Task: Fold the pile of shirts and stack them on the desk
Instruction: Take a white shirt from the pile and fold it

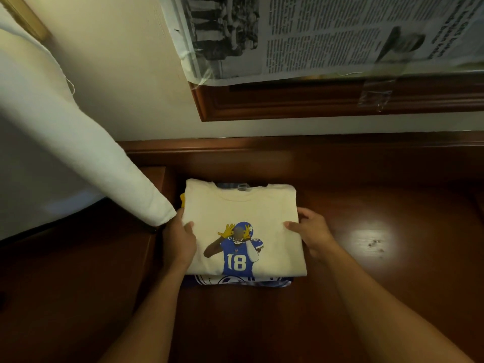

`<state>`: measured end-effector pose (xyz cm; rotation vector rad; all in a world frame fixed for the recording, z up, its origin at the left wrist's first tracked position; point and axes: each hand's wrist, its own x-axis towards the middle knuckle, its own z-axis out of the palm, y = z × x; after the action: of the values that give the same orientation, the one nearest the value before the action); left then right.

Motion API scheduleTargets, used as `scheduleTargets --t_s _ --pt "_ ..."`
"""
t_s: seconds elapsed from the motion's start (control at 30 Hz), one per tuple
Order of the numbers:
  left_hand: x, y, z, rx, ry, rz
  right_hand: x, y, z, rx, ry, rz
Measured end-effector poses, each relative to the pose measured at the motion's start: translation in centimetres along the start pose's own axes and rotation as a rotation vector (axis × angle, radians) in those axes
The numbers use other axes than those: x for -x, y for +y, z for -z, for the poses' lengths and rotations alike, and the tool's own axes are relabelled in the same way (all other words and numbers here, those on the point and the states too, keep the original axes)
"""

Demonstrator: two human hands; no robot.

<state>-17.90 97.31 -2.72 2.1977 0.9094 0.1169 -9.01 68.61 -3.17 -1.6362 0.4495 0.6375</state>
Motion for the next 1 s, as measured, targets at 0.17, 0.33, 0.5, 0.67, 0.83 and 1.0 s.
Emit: scheduleTargets --t_s 0.17,0.33,0.5,0.67,0.83,1.0 --pt "0.7 -0.7 -0.4 -0.166 0.084 -0.108 0.6 -0.4 -0.9 0.101 0.046 0.038" --pt "1.7 -1.5 -1.4 -0.563 -0.091 -0.339 2.4 0.9 -2.4 0.949 0.204 0.447" --pt "3.4 -4.2 -3.6 -0.642 -0.351 -0.400 2.3 5.6 -4.0 1.318 -0.123 0.634" --pt "3.7 -4.6 -3.7 -0.657 -0.351 -0.402 2.3 7.3 -4.1 1.360 -0.099 0.589" --pt "4.3 -3.3 -3.4 -0.732 -0.382 -0.341 3.0 6.0 -4.1 1.418 -0.153 0.513" --pt "6.7 0.1 -3.0 -0.684 -0.473 -0.223 6.3 4.4 -1.2 1.226 -0.147 0.463"
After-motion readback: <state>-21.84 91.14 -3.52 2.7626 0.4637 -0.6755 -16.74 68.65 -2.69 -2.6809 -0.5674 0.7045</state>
